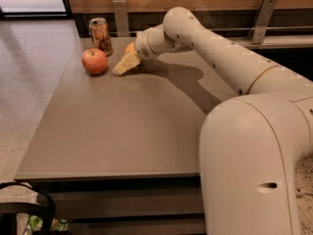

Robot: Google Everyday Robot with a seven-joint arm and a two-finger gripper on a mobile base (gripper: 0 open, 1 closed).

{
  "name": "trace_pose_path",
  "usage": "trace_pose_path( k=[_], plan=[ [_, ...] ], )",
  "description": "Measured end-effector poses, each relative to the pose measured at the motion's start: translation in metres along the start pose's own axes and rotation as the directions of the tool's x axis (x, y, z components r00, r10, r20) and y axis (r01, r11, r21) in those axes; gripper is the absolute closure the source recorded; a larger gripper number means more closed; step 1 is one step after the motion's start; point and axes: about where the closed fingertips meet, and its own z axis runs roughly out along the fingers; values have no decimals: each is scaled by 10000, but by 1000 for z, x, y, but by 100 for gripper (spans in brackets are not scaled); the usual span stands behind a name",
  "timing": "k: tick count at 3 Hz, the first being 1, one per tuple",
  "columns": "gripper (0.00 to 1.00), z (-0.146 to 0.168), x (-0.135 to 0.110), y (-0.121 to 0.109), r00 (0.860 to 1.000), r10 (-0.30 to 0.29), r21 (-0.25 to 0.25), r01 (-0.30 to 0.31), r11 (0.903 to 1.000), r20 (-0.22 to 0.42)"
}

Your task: Move orange near orange can

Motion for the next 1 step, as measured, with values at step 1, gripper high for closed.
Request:
trace_pose_path(
  k=[1],
  plan=[
    [0,0,0,0,10000,0,-2,0,10000,0]
  ],
)
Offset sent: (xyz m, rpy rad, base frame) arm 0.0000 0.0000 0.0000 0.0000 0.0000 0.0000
